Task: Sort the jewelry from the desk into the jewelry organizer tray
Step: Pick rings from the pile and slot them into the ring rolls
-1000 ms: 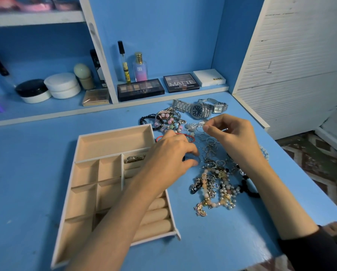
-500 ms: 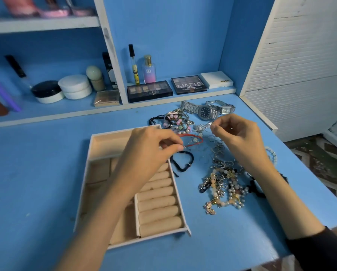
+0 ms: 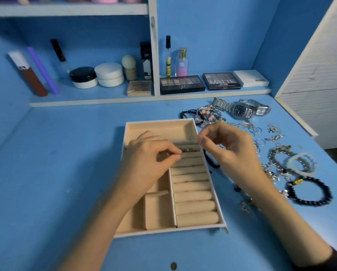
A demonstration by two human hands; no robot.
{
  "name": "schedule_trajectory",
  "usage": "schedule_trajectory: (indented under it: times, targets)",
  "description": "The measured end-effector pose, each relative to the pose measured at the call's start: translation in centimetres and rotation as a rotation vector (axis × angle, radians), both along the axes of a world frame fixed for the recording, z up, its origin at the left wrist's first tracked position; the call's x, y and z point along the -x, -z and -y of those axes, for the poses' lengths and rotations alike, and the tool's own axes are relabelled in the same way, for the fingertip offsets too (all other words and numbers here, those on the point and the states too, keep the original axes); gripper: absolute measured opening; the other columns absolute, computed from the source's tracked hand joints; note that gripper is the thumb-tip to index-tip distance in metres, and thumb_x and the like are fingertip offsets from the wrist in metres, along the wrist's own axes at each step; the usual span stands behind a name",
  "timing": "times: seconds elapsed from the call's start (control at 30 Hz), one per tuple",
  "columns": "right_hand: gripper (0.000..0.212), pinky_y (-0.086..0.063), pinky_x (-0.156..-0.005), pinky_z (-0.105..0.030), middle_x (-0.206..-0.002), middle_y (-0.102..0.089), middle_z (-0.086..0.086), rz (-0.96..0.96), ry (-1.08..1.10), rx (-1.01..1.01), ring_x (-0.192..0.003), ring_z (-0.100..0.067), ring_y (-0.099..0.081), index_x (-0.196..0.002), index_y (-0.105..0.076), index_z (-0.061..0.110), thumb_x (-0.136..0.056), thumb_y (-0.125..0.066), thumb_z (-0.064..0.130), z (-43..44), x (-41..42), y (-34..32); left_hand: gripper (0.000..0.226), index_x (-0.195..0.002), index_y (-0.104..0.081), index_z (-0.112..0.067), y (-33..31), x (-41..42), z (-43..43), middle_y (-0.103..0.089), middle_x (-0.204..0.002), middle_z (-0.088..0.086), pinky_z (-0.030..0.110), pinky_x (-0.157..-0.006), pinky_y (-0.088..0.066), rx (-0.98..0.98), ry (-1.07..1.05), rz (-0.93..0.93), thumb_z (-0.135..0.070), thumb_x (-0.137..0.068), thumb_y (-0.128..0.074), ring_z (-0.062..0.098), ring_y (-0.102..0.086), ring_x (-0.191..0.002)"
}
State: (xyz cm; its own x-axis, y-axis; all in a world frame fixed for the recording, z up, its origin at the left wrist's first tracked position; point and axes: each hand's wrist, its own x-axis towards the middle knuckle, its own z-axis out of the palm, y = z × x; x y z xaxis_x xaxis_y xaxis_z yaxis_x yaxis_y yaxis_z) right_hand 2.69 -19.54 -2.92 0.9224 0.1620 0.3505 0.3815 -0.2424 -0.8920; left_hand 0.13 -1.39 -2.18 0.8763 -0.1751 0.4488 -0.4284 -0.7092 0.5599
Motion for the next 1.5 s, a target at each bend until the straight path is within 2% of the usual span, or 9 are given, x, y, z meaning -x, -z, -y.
schedule_trajectory:
  times: [0.2, 0.3, 0.47, 0.63, 0.77, 0.9, 1.03, 1.2, 1.5]
  targets:
    - [0.009, -0.045, -0.063, -0.021, -0.071, -0.064, -0.009, 0.009, 0.034, 0.0, -0.066, -0.02, -0.056, -0.078, -0.063, 0.009, -0.084, -0.063, 0.004, 0.2, 0.0, 0.2, 0.008, -0.067, -0.073, -0.023, 0.5, -0.2, -0.1, -0.044, -0.061, -0.031, 0.01, -0.061, -0.034, -0.05, 0.064, 0.026, -0.029, -0.069, -0.068, 0.001, -0.042, -0.071]
    - [0.005, -0.046, -0.063, -0.025, -0.072, -0.063, -0.011, 0.027, 0.021, 0.004, -0.067, -0.022, -0.056, -0.078, -0.064, 0.01, -0.083, -0.063, 0.01, 0.2, 0.3, 0.1, 0.008, -0.068, -0.073, -0.024, 0.7, -0.3, -0.4, -0.043, -0.062, -0.03, 0.016, -0.06, -0.038, -0.08, 0.088, 0.045, -0.03, -0.07, -0.068, 0.002, -0.041, -0.07]
    - [0.005, -0.047, -0.065, -0.033, -0.073, -0.063, -0.016, 0.03, 0.013, -0.005, -0.07, -0.029, -0.056, -0.078, -0.064, 0.009, -0.082, -0.062, 0.013, 0.2, 0.6, 0.1, 0.01, -0.079, -0.075, -0.026, 0.8, -0.2, -1.1, -0.06, -0.068, -0.021, 0.019, -0.061, -0.043, -0.112, 0.126, 0.054, -0.026, -0.074, -0.066, 0.0, -0.043, -0.071]
    - [0.004, -0.047, -0.066, -0.033, -0.072, -0.063, -0.013, 0.035, 0.032, -0.015, -0.069, -0.029, -0.056, -0.077, -0.064, 0.012, -0.08, -0.063, 0.013, 0.3, 0.6, 0.1, 0.008, -0.076, -0.075, -0.022, 0.8, 0.0, -0.7, -0.049, -0.065, -0.021, 0.022, -0.057, -0.043, -0.106, 0.117, 0.098, -0.019, -0.072, -0.068, 0.001, -0.041, -0.07]
    - [0.006, -0.048, -0.067, -0.037, -0.074, -0.064, -0.016, 0.035, 0.027, -0.016, -0.071, -0.031, -0.057, -0.077, -0.064, 0.011, -0.082, -0.064, 0.008, 0.4, 0.7, 0.0, 0.01, -0.078, -0.075, -0.022, 1.0, 0.0, -0.7, -0.056, -0.063, -0.015, 0.032, -0.053, -0.049, -0.109, 0.139, 0.07, -0.019, -0.074, -0.067, 0.002, -0.043, -0.07]
    - [0.005, -0.048, -0.066, -0.037, -0.073, -0.063, -0.015, 0.048, 0.02, -0.01, -0.07, -0.03, -0.056, -0.077, -0.064, 0.01, -0.081, -0.063, 0.014, 0.4, 0.7, -0.1, 0.014, -0.08, -0.075, -0.023, 0.9, 0.2, -0.6, -0.059, -0.068, -0.012, 0.034, -0.057, -0.05, -0.14, 0.131, 0.032, -0.019, -0.074, -0.063, 0.006, -0.045, -0.076]
    - [0.006, -0.048, -0.065, -0.035, -0.072, -0.063, -0.011, 0.055, -0.014, 0.004, -0.069, -0.028, -0.056, -0.078, -0.064, 0.008, -0.08, -0.063, 0.014, 0.4, 0.8, 0.0, 0.019, -0.077, -0.075, -0.025, 0.6, 0.4, -0.6, -0.057, -0.071, -0.013, 0.031, -0.06, -0.048, -0.215, 0.094, 0.04, -0.023, -0.075, -0.056, 0.007, -0.042, -0.078]
    - [0.004, -0.045, -0.062, -0.025, -0.068, -0.061, 0.003, 0.053, -0.047, 0.064, -0.064, -0.012, -0.055, -0.075, -0.064, 0.012, -0.079, -0.063, 0.013, 0.3, 0.8, 0.0, 0.031, -0.072, -0.076, -0.026, 0.3, 0.7, -0.6, -0.058, -0.073, -0.012, 0.023, -0.059, -0.038, -0.267, 0.093, 0.033, -0.026, -0.072, -0.044, 0.007, -0.037, -0.077]
    - [0.003, -0.037, -0.063, -0.015, -0.071, -0.062, 0.005, 0.184, -0.127, 0.352, -0.071, -0.008, -0.053, -0.077, -0.065, 0.013, -0.078, -0.063, 0.013, 0.2, 0.9, 0.0, 0.038, -0.09, -0.073, -0.023, 0.6, -0.2, -0.9, -0.061, -0.087, -0.008, 0.009, -0.079, -0.033, -0.087, -0.042, 0.046, -0.021, -0.072, -0.04, 0.007, -0.042, -0.09]
